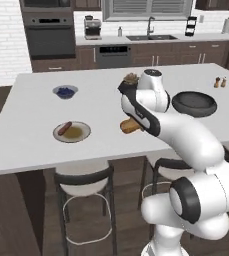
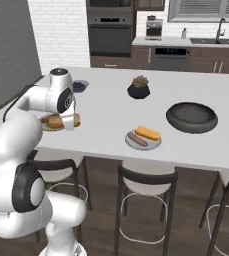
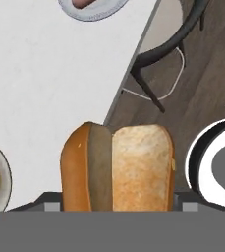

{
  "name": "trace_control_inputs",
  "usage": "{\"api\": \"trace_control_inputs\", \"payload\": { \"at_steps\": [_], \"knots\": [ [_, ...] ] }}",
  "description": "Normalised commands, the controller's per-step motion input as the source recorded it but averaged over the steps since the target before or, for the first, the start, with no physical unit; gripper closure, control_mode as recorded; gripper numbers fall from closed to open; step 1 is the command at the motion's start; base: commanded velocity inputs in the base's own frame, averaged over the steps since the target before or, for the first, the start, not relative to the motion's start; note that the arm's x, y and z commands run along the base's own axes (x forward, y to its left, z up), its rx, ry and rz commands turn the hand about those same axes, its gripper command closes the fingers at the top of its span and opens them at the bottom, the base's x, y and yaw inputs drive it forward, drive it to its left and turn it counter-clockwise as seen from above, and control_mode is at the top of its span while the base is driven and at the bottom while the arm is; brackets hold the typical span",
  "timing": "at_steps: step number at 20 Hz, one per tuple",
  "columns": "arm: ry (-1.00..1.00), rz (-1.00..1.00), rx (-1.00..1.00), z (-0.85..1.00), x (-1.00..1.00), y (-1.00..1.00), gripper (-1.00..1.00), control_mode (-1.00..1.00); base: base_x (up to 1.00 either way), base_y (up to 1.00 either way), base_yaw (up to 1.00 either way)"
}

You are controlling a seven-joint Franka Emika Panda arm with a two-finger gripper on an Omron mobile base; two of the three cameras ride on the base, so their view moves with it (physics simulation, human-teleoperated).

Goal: Place one bun and one sausage from the bowl on each plate.

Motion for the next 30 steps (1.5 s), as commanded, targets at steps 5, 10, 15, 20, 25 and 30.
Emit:
{"api": "trace_control_inputs", "payload": {
  "at_steps": [5, 10, 15, 20, 25, 30],
  "knots": [
    [0.00, 0.00, 0.00, 0.00, 0.00, 0.00, 1.00, 1.00, 0.97, 0.57, -0.03],
    [0.04, 0.01, -0.01, -0.02, 0.25, 0.11, 1.00, -1.00, 0.59, 0.24, 0.00],
    [0.08, 0.27, -0.05, -0.69, 0.49, 0.71, 1.00, -1.00, 0.00, 0.00, 0.00],
    [0.10, 0.33, -0.03, -0.88, 0.91, 0.78, 1.00, -1.00, 0.00, 0.00, 0.00],
    [0.05, 0.08, -0.04, -0.64, 0.90, 0.30, 1.00, -1.00, 0.00, 0.00, 0.00],
    [0.01, 0.00, -0.03, -0.57, 0.44, 0.02, 1.00, -1.00, 0.00, 0.00, 0.00]
  ]
}}
